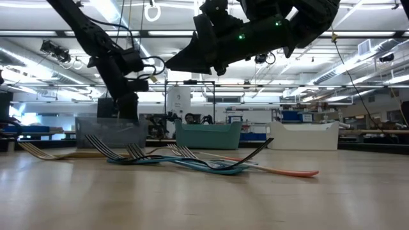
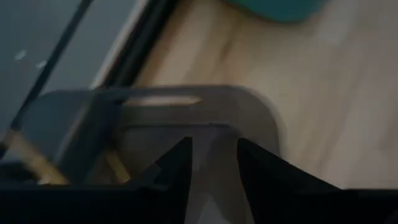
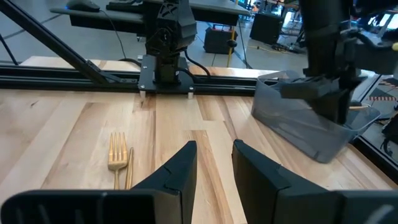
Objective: Sort silverware by color (type)
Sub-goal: Put the gold fork into the black bin
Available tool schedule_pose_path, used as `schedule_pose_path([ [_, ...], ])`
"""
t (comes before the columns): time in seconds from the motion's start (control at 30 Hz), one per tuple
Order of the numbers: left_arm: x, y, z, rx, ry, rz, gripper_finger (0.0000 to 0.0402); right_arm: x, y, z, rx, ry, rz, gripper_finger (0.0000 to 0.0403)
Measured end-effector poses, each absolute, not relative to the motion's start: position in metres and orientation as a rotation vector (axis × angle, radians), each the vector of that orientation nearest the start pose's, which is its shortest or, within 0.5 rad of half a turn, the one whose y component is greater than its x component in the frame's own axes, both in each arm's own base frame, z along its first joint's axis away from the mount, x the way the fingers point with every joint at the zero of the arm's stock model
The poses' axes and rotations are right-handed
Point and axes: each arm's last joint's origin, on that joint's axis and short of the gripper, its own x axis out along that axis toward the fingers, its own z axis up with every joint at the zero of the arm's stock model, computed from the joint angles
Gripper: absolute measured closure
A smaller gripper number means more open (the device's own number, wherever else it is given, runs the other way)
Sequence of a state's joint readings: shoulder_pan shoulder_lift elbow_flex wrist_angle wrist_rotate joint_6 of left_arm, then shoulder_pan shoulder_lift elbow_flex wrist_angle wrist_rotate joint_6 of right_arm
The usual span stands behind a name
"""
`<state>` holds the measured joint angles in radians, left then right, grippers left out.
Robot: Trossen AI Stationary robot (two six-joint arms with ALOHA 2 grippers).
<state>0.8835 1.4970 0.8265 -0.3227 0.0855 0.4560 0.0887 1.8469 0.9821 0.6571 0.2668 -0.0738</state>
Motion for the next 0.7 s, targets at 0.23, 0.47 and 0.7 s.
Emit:
schedule_pose_path([
  [0.23, 0.193, 0.205, 0.178, -0.074, 0.987, 0.316, 0.0265, 0.389, 0.027, 0.190, -0.110, 0.211, -0.170, 0.0294],
  [0.47, 0.193, 0.200, 0.176, -0.081, 1.010, 0.249, 0.0270, 0.389, 0.027, 0.190, -0.107, 0.211, -0.170, 0.0294],
  [0.7, 0.188, 0.198, 0.194, -0.044, 1.006, 0.291, 0.0289, 0.389, 0.027, 0.190, -0.106, 0.211, -0.170, 0.0294],
])
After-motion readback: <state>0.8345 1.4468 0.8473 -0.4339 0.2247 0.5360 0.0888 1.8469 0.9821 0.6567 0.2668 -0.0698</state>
